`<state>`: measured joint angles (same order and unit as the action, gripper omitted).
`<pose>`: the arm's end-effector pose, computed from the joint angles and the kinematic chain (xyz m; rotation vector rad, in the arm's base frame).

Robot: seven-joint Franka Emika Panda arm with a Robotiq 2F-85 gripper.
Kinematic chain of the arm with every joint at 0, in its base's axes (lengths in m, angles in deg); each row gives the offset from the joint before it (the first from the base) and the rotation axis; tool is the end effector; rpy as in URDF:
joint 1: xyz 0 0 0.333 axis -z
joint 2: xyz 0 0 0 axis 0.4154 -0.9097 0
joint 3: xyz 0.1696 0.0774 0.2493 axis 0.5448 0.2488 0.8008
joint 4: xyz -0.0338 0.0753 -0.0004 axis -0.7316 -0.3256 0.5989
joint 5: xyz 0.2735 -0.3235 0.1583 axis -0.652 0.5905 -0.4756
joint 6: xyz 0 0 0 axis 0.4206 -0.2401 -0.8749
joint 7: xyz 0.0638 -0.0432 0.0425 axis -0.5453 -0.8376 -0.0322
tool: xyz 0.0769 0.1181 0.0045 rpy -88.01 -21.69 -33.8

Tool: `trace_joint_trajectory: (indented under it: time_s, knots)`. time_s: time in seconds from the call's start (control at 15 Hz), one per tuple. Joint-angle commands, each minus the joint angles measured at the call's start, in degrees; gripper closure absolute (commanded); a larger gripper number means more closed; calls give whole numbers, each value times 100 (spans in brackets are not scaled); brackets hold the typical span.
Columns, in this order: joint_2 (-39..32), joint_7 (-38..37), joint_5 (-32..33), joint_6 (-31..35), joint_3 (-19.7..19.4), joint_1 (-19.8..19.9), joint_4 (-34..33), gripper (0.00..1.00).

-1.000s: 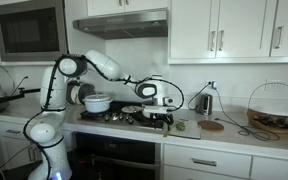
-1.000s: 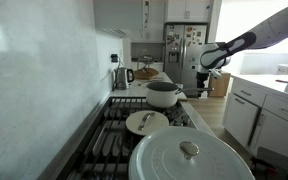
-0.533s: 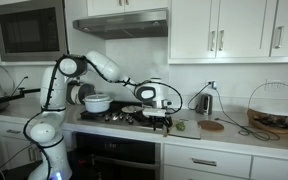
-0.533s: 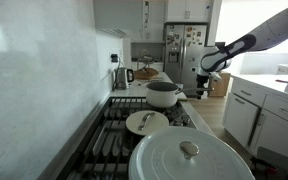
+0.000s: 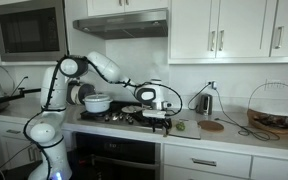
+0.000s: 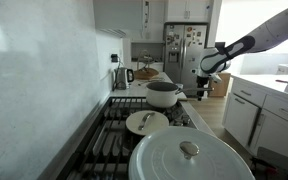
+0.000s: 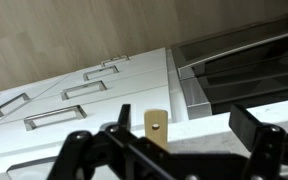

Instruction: Remove the wooden spatula from the chopping board and use it to stir the contents in the pot on the right side of the stove, return the wooden spatula to the chopping board

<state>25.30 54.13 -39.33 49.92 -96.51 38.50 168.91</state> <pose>0.6092 -0.2336 0.2940 2.9520 0.7185 0.1000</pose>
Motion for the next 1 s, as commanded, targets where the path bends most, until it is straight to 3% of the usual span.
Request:
trace_joint_trajectory:
  time_s: [0.0, 0.93]
  knots:
    - [-99, 15, 32, -349, -19, -17, -206, 0]
    - [-928, 191, 125, -555, 102, -16, -1281, 0]
